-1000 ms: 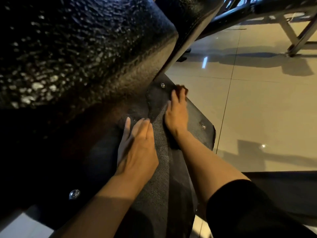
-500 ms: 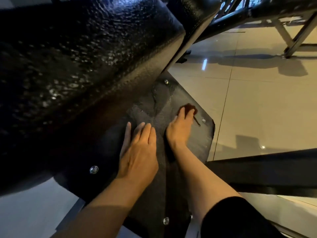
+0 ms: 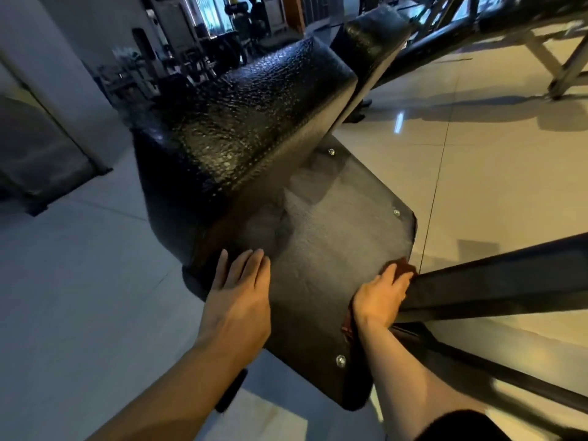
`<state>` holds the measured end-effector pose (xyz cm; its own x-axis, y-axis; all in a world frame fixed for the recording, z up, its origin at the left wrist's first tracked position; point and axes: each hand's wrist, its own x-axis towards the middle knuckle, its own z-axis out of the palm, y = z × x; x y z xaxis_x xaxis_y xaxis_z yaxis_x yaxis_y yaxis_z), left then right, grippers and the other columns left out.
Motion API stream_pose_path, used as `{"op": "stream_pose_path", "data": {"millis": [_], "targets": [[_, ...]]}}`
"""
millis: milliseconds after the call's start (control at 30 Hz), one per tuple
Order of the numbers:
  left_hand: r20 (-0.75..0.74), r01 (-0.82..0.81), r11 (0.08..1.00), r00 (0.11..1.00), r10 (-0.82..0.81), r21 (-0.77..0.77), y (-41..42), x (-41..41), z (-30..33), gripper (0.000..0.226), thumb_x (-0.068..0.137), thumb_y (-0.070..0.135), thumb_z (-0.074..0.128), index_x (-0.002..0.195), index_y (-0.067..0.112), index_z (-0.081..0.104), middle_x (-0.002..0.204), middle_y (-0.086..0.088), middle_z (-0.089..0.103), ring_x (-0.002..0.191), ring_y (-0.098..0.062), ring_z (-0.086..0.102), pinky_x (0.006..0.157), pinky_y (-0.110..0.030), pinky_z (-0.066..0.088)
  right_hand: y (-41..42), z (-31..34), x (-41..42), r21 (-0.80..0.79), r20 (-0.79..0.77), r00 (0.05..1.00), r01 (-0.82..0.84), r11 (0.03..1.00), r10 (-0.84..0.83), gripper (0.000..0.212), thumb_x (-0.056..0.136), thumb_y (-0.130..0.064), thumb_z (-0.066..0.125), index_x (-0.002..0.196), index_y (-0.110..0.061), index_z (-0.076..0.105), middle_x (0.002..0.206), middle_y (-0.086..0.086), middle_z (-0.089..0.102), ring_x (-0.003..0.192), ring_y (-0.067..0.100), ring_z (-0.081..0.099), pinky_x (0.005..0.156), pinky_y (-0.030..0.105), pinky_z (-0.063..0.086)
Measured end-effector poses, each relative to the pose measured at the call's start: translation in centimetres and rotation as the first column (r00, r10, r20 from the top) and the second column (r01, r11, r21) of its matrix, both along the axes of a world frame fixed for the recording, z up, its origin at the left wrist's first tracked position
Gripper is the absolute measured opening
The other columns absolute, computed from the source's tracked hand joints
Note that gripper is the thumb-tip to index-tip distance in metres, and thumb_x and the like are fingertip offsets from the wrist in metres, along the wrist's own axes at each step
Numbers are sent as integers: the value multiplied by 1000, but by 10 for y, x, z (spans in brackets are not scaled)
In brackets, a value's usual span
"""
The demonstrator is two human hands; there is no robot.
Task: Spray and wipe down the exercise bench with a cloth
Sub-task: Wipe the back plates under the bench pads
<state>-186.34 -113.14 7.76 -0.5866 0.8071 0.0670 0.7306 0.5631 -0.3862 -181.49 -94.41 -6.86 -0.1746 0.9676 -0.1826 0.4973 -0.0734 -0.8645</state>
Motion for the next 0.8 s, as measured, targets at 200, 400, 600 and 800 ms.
{"op": "stream_pose_path", "data": {"millis": [200,400,600,800], "targets": [[2,-66,992,998,66,106,-49,6,4,55,79,26,48,124,-3,61,127,-23,58,122,-39,50,108,-59,31,-82,94,-80,383,-169,923,-260,886,344,49,101,-14,37,147,1,33,158,27,11,146,44,12,119,45,11],[46,-42,994,998,37,104,-59,18,-7,73,58,13,80,125,-7,58,129,-23,57,123,-41,53,100,-63,37,-109,101,-72,587,-127,813,-400,703,569,54,97,-10,43,150,-11,34,160,15,15,147,34,15,120,47,18],[53,-39,998,998,36,44,-65,34,-12,85,73,20,79,144,-2,38,148,-21,39,140,-36,35,113,-57,23,-74,1,23,122,-6,991,-129,984,131,52,101,-10,38,152,-12,29,161,18,10,142,40,22,117,47,23],[39,-142,984,990,139,110,-84,31,3,73,99,25,41,154,12,-4,162,-6,-9,149,-22,-9,116,-46,-15,-110,55,-10,145,-66,978,-187,971,199,53,102,-12,37,151,2,22,159,28,2,147,41,7,120,44,9]]}}
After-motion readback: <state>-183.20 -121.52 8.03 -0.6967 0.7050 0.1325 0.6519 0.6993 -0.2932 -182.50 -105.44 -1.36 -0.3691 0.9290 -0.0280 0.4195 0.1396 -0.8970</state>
